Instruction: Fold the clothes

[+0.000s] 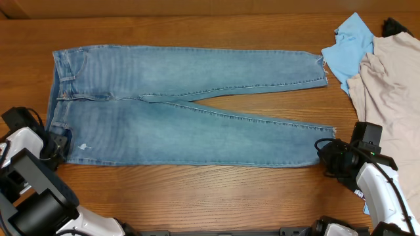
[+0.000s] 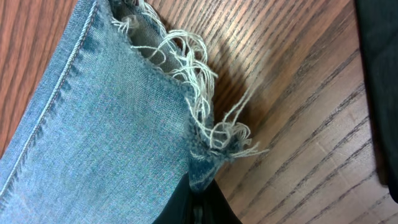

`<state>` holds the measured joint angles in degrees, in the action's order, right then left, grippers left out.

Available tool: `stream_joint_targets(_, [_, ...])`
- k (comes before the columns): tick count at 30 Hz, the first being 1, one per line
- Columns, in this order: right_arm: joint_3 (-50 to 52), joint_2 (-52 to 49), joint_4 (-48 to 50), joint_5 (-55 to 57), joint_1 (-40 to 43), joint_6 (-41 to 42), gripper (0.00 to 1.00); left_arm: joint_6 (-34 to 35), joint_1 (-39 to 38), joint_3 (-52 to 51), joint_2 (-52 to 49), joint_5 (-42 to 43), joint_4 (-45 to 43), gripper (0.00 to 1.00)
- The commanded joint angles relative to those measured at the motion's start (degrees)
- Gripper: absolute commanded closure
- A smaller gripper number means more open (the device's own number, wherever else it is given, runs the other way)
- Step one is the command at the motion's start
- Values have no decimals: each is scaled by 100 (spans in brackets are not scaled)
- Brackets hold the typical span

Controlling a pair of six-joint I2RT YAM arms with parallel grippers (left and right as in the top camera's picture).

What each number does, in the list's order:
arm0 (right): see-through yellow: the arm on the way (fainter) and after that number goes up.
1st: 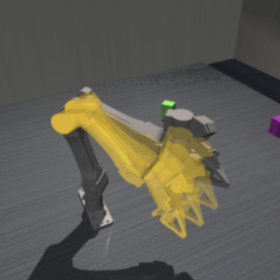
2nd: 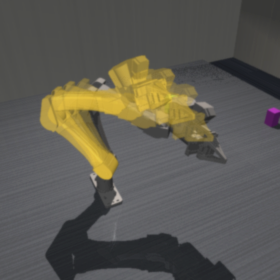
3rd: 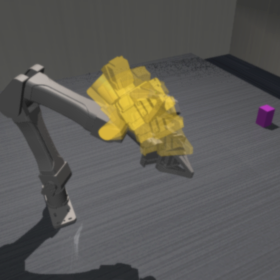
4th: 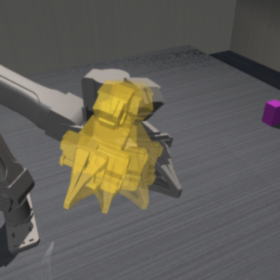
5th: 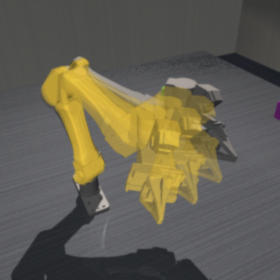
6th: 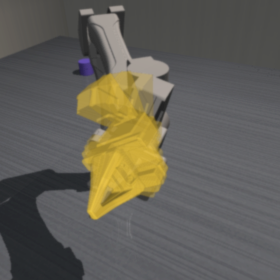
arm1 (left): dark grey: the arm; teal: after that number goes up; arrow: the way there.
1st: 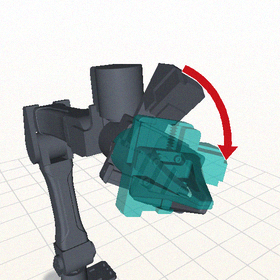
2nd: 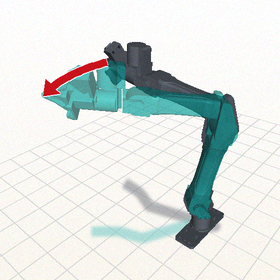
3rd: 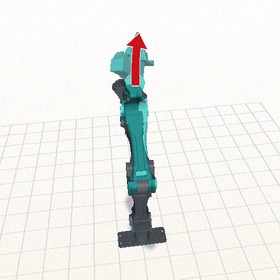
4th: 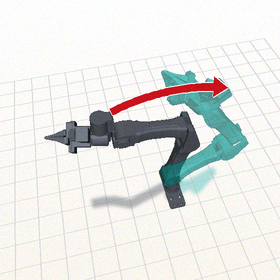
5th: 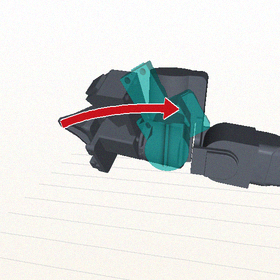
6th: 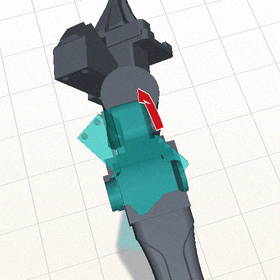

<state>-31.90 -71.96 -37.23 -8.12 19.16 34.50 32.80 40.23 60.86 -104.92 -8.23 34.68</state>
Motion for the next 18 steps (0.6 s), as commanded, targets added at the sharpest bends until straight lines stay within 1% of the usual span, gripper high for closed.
stream_joint_targets(1, [-122, 2, -20, 105, 42, -28, 96, -96, 22, -37, -251, -74, 44, 87])
stream_joint_targets(2, [-122, 4, -39, 103, 42, -28, 96, -111, 22, -33, -234, -46, 55, 93])
stream_joint_targets(3, [-122, 4, -61, 103, 42, -28, 96, -111, 20, -33, -208, 4, 76, 96])
stream_joint_targets(5, [-151, 13, -103, 103, 42, -166, 96, -114, 20, -22, -17, 96, 260, 96])
stream_joint_targets(8, [-487, 85, -389, 190, 42, -203, 96, -83, 24, -15, 745, 140, 741, 96])
stream_joint_targets(11, [-1115, 151, -911, 415, 42, -205, 96, -90, 31, -2, 1705, 188, 1193, 96])
stream_joint_targets(15, [-2068, 168, -1690, 472, 44, -498, 96, -208, 31, 0, 3195, 166, 1598, 96])
stream_joint_targets(18, [-2573, 173, -2166, 485, 44, -638, 96, -245, 31, 0, 3888, 107, 1729, 96])
